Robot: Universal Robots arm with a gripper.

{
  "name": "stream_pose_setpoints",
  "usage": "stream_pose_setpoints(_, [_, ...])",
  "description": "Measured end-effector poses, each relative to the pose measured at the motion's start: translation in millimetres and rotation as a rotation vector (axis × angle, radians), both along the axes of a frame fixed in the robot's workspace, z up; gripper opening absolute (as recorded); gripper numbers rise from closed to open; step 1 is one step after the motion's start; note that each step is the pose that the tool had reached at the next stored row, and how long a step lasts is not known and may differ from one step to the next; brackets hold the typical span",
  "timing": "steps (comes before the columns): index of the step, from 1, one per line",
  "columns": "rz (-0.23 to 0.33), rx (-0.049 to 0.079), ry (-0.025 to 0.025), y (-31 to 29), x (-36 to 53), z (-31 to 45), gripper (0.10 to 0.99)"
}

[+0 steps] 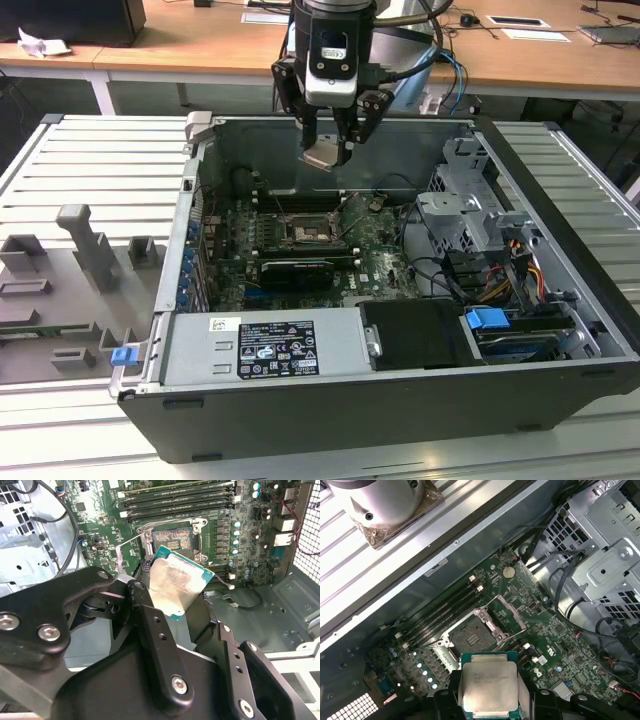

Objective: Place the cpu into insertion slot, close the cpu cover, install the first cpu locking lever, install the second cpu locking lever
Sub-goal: 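Place the cpu into insertion slot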

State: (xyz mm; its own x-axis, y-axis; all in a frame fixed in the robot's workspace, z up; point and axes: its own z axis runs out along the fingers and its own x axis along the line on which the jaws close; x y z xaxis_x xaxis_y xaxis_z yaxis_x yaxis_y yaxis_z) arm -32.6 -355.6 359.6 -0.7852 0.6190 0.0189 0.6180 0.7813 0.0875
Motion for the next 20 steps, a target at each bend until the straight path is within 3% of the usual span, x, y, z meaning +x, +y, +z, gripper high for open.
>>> stream_pose_setpoints(20, [-0.142,0.000,-0.0001,0.0,0.0,-0.5,0.529])
